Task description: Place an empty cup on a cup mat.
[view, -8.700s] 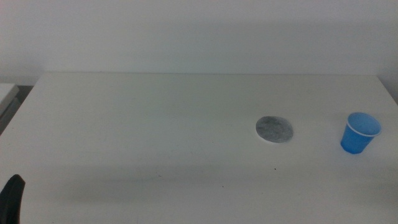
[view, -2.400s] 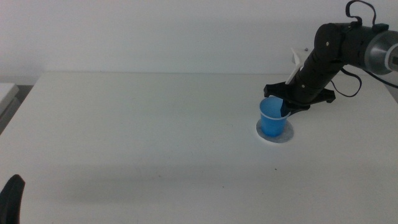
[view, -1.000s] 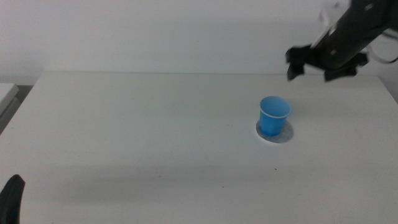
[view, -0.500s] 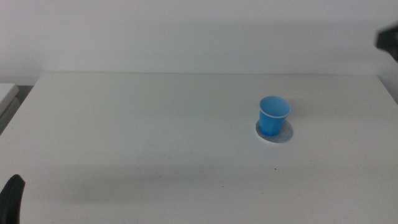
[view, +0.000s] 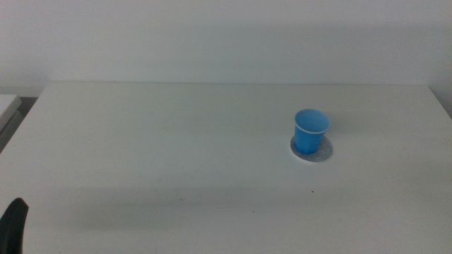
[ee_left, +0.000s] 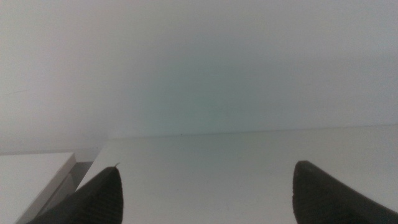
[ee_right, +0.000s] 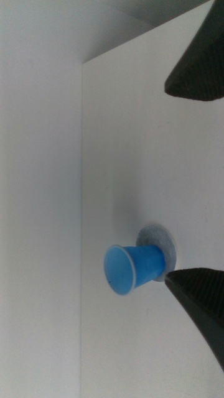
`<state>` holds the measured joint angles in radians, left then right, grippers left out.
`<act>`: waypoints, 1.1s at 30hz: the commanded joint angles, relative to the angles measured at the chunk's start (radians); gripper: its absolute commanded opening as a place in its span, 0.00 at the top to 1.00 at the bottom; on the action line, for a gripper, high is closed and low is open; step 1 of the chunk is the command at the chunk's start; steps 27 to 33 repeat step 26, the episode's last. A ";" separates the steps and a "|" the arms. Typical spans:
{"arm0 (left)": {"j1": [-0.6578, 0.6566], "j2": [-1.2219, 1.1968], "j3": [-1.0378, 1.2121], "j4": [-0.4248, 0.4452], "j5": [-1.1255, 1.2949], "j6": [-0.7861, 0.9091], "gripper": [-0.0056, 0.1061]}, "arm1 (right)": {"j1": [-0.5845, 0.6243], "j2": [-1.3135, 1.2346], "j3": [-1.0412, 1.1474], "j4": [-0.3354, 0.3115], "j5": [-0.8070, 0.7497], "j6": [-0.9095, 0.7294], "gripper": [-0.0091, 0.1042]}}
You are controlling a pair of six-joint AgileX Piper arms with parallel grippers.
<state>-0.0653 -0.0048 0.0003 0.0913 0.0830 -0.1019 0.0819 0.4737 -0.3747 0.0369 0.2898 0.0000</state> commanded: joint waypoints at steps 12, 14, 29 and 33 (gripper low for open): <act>-0.003 0.005 0.000 -0.002 -0.012 -0.003 0.11 | -0.002 -0.474 0.347 -0.022 -0.188 0.000 0.11; -0.003 0.005 0.000 -0.002 -0.012 -0.001 0.11 | -0.002 -0.474 0.375 -0.027 -0.209 0.000 0.11; -0.003 0.005 0.000 -0.002 -0.012 -0.003 0.11 | -0.002 -0.474 0.375 -0.110 -0.185 0.000 0.11; -0.003 0.005 0.000 -0.002 -0.012 -0.003 0.11 | -0.002 -0.474 0.375 -0.110 -0.185 0.000 0.11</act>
